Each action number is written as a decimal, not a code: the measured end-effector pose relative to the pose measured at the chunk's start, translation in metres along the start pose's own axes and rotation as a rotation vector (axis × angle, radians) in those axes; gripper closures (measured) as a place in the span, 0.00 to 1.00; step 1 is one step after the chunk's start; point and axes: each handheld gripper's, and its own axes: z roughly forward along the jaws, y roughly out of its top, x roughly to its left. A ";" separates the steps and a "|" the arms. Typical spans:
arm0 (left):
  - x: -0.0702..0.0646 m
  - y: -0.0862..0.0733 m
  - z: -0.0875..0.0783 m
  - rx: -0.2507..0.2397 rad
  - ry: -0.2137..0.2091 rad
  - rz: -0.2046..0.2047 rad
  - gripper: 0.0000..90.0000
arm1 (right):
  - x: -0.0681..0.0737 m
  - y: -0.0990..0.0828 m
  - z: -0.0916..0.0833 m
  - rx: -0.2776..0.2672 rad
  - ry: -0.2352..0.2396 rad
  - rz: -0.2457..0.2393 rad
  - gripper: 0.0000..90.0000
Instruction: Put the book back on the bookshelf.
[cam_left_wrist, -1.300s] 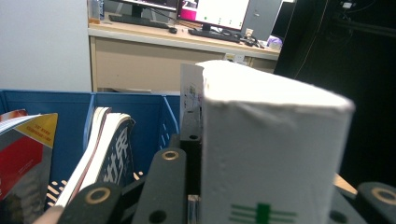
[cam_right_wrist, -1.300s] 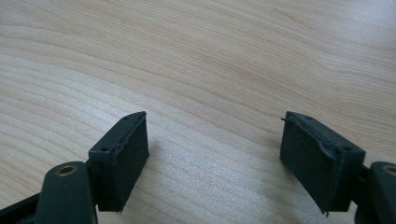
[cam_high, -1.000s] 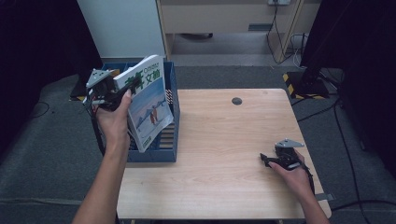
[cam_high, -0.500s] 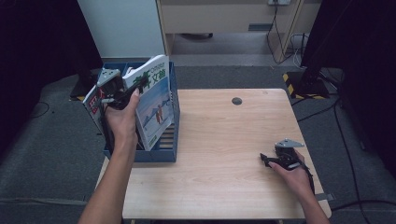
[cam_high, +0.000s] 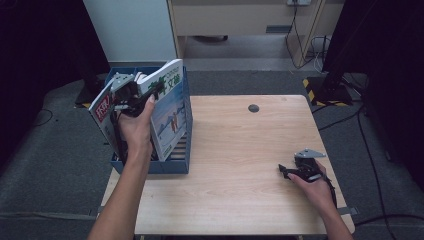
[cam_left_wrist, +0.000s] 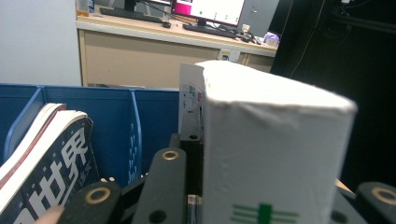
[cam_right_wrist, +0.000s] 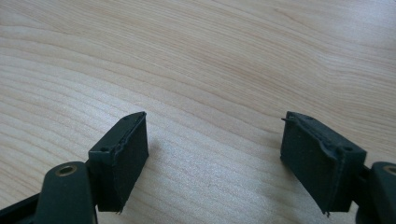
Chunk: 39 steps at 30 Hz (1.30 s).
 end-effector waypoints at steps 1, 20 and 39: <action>0.000 0.000 0.001 -0.001 0.000 0.000 0.81 | 0.000 0.000 0.000 0.000 0.000 0.000 0.26; 0.003 -0.007 0.017 -0.024 -0.015 -0.019 0.81 | 0.000 0.000 0.000 0.000 -0.001 -0.001 0.26; 0.004 -0.016 0.025 -0.053 -0.024 0.029 0.81 | 0.000 0.000 0.000 0.002 0.000 -0.001 0.26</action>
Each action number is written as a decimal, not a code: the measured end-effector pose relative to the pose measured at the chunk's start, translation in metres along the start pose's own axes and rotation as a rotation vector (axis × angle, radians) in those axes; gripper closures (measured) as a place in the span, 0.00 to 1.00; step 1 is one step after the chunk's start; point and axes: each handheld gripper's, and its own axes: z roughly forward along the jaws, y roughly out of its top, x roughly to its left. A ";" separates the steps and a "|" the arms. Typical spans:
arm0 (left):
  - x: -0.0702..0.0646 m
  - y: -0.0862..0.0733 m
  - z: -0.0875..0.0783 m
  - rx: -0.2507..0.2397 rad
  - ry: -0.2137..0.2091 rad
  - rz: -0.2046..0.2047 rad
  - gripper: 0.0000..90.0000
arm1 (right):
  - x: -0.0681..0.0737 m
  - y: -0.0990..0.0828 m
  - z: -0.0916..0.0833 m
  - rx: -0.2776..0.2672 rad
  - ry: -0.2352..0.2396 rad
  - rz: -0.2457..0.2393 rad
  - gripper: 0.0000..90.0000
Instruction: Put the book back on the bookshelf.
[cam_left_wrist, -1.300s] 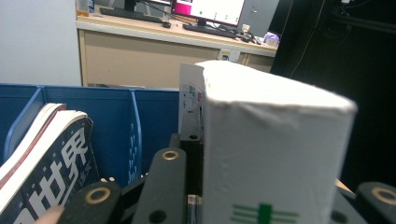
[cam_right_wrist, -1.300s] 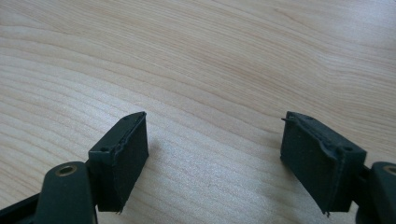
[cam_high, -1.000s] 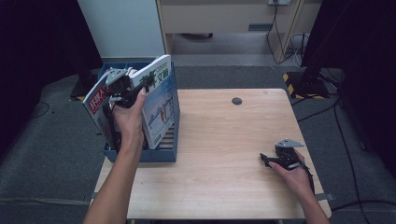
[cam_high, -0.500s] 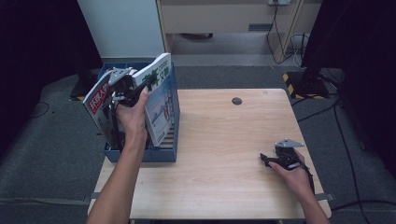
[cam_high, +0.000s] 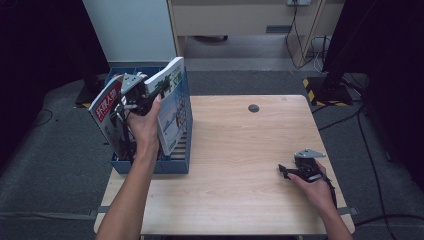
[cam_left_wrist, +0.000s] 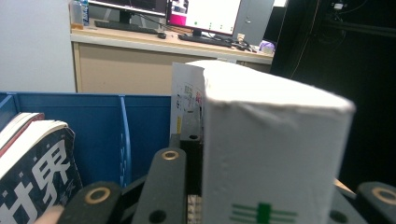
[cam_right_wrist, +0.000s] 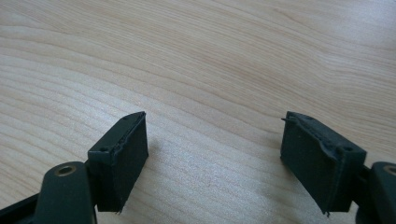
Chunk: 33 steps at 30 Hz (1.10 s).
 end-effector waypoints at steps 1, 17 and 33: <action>0.001 -0.001 0.001 -0.005 -0.003 -0.004 0.81 | 0.000 0.000 0.000 0.000 0.000 0.000 0.26; 0.006 -0.020 0.008 -0.015 -0.027 0.000 0.81 | 0.000 0.000 0.000 0.001 -0.001 0.000 0.26; 0.012 -0.036 0.005 -0.032 -0.022 -0.011 0.81 | 0.000 0.000 0.000 -0.002 -0.004 0.000 0.26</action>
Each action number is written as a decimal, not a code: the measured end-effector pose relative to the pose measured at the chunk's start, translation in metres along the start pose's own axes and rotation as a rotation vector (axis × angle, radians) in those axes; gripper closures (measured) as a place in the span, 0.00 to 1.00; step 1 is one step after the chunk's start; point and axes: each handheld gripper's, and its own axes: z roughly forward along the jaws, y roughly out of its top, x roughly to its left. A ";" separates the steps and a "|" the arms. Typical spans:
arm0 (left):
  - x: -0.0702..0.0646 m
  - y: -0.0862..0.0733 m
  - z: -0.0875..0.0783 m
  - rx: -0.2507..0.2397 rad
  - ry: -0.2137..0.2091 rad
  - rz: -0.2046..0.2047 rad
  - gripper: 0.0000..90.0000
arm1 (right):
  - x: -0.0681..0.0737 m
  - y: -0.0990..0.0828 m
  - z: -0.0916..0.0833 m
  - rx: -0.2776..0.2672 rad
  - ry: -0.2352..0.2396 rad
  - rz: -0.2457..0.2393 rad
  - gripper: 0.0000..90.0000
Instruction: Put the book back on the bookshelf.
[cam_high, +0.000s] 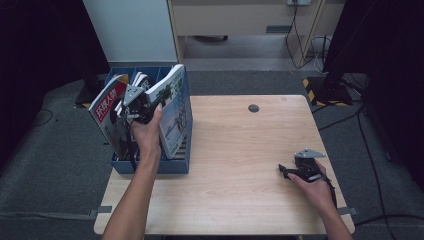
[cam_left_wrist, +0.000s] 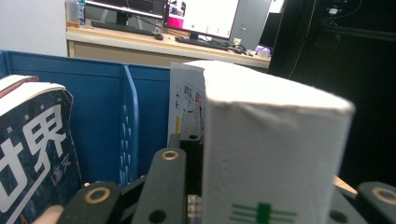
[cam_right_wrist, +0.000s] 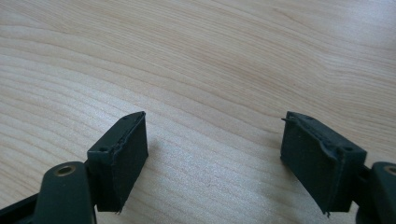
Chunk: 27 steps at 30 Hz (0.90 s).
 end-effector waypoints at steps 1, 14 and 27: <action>0.000 -0.001 0.000 0.001 0.001 0.002 0.81 | 0.000 0.000 0.000 -0.001 -0.001 0.000 0.26; 0.002 -0.015 0.001 0.011 0.006 -0.005 0.81 | 0.000 0.000 0.000 0.002 0.001 0.000 0.25; 0.007 -0.022 -0.004 0.022 0.020 -0.009 0.81 | 0.000 0.000 0.000 0.001 0.000 0.003 0.25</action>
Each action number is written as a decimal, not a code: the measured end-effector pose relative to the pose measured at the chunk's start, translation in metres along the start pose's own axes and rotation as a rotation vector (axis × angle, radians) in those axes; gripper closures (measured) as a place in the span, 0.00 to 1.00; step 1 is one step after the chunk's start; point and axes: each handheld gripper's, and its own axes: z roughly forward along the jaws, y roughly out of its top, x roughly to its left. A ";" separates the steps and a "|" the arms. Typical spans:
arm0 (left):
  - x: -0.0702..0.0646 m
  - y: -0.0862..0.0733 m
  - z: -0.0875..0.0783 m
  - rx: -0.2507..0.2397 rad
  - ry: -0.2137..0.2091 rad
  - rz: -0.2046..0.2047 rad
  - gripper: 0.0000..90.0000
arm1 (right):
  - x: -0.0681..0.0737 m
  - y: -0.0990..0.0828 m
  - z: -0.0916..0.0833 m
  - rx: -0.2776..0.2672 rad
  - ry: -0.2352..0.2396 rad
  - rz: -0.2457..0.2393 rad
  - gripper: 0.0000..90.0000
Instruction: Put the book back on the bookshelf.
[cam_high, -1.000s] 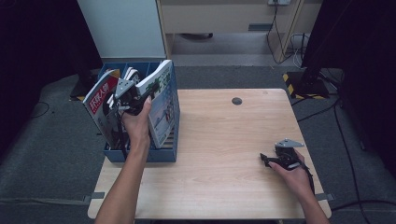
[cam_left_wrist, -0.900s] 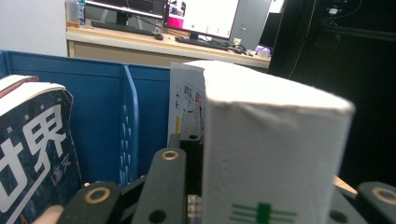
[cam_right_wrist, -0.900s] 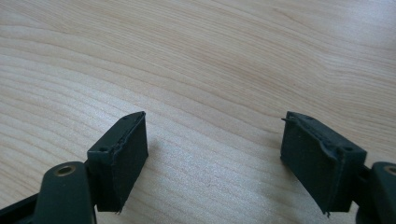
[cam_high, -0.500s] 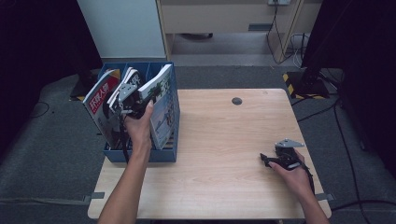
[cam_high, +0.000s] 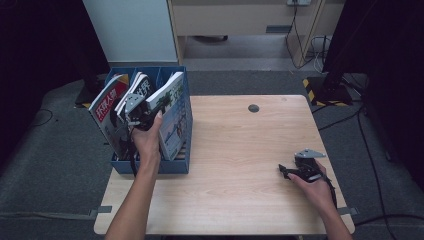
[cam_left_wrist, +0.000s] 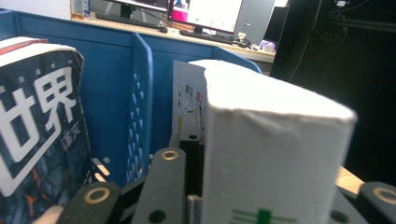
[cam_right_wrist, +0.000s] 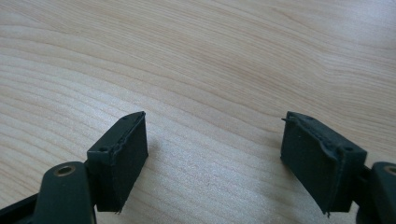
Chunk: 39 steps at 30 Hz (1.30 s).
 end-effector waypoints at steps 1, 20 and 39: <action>0.000 0.000 -0.001 0.003 -0.001 -0.002 0.81 | 0.000 0.000 0.000 0.000 -0.001 -0.001 0.25; 0.005 -0.013 -0.014 0.033 0.036 -0.014 0.79 | 0.000 0.000 0.000 0.000 0.000 -0.001 0.25; 0.007 -0.014 -0.017 0.009 0.061 -0.030 0.81 | 0.000 0.000 0.000 0.000 0.001 0.000 0.25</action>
